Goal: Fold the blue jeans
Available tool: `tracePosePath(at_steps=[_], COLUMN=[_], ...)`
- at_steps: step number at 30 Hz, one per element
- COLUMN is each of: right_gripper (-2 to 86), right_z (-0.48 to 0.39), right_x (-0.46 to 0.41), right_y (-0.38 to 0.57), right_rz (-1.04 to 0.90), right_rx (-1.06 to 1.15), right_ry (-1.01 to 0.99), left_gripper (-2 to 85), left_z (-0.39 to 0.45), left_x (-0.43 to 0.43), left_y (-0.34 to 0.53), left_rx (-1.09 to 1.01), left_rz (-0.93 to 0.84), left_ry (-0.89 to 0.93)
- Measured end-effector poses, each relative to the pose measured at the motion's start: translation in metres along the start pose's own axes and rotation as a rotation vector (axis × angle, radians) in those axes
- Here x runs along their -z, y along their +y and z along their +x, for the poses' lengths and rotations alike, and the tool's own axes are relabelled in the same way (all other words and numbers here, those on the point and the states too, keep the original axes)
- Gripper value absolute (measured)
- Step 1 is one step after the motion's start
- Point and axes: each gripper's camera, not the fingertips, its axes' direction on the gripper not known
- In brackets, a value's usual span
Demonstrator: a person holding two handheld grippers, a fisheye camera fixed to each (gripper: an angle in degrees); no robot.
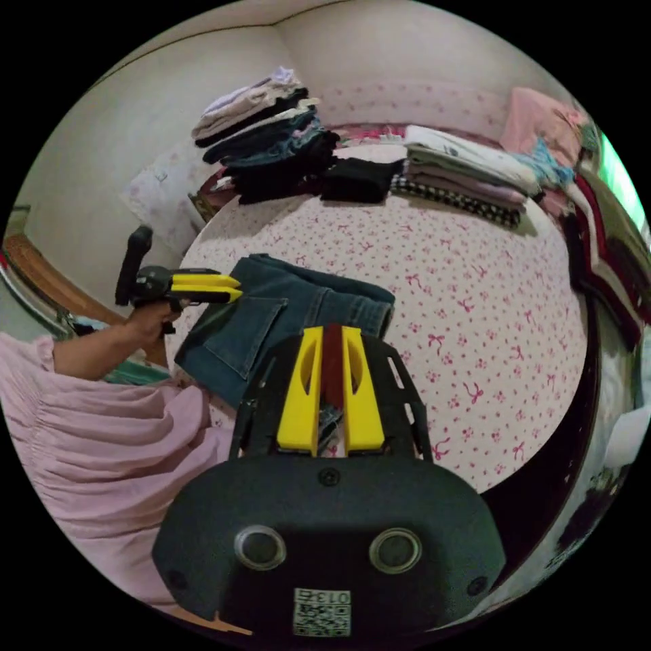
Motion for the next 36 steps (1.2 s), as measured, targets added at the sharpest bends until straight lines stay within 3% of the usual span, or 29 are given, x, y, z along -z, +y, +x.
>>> tracePosePath(at_steps=[3,12,14,16,20,25,31,36], right_gripper=[0.4,0.4,0.6,0.9,2.7,12.8,13.4,11.4], right_z=[-0.018,-0.012,-0.022,-0.024,0.009,0.080,0.135,0.153], right_x=[-0.055,0.004,-0.009,-0.036,-0.030,-0.009,-0.049,-0.070], right_y=[0.005,0.049,0.062,0.073,0.077,0.101,0.113,0.111], right_rz=[-0.191,-0.005,-0.050,-0.150,-0.136,0.039,0.027,-0.016], right_rx=[0.081,0.087,0.137,0.151,0.032,-0.228,-0.359,-0.355], right_ry=[0.107,-0.037,-0.045,-0.004,-0.133,-0.243,-0.399,-0.413], left_gripper=[6.0,7.1,7.0,7.0,8.5,13.6,15.5,11.8], left_z=[-0.007,-0.034,-0.024,-0.020,-0.045,-0.096,-0.129,-0.130], left_x=[-0.004,0.037,0.018,0.016,0.021,0.032,0.015,0.008], left_y=[-0.006,0.024,0.025,0.028,0.027,0.046,0.041,0.018], left_rx=[-0.007,0.137,0.069,0.051,0.163,0.380,0.508,0.501], left_rz=[-0.005,0.057,-0.054,-0.012,-0.001,0.106,0.090,0.037], left_ry=[0.024,0.103,0.077,0.023,0.128,0.302,0.454,0.432])
